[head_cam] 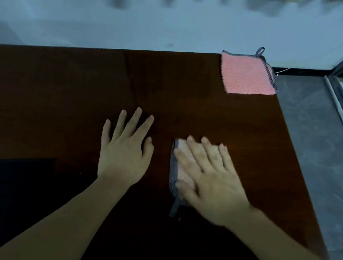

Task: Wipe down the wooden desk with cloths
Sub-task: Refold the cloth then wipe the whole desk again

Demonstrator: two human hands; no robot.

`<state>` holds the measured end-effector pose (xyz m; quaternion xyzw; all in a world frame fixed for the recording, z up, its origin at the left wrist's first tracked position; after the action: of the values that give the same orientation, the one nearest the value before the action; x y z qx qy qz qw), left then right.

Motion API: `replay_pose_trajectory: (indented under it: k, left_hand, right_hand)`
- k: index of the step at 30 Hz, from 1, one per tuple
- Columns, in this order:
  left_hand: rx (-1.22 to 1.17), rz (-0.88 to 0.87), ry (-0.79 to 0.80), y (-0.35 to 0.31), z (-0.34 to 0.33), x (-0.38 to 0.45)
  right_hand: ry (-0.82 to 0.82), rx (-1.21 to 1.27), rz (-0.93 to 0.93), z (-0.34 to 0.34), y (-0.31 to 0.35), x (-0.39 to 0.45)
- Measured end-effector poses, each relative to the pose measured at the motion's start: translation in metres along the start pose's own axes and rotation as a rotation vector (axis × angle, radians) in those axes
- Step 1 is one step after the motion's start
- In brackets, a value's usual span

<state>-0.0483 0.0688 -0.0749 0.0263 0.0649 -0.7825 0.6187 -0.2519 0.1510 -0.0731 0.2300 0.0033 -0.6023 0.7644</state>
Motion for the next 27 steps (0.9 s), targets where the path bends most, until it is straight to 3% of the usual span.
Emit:
replay_pose_trajectory:
  k: [6, 9, 15, 19, 27]
  left_hand:
    - [0.002, -0.003, -0.04, -0.001, -0.001, 0.0]
    - [0.003, -0.006, -0.044, -0.001, -0.001, 0.0]
    - [0.013, -0.004, -0.042, -0.001, -0.001, 0.0]
    - [0.019, -0.012, -0.048, -0.002, -0.002, 0.0]
    - [0.011, -0.009, -0.059, 0.0, -0.003, 0.0]
  right_hand:
    - [-0.088, -0.008, -0.192, 0.037, -0.039, 0.084]
    - [-0.092, 0.008, -0.228, 0.036, -0.033, 0.083]
    - [-0.062, 0.008, -0.079, 0.001, 0.004, -0.004]
    - [-0.02, 0.003, -0.005, -0.003, -0.011, -0.013]
    - [-0.118, 0.004, -0.24, 0.039, -0.06, 0.068]
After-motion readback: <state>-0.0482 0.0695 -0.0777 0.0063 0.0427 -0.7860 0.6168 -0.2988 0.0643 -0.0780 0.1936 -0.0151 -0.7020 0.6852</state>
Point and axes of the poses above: each hand's wrist, its own x-axis towards the middle knuckle, its own z-axis out of the back of the hand, y = z × x, the point moved 2 cm from there along x, towards the middle knuckle, and after that the axes turned 13 degrees about x, right-handed, at the moved point
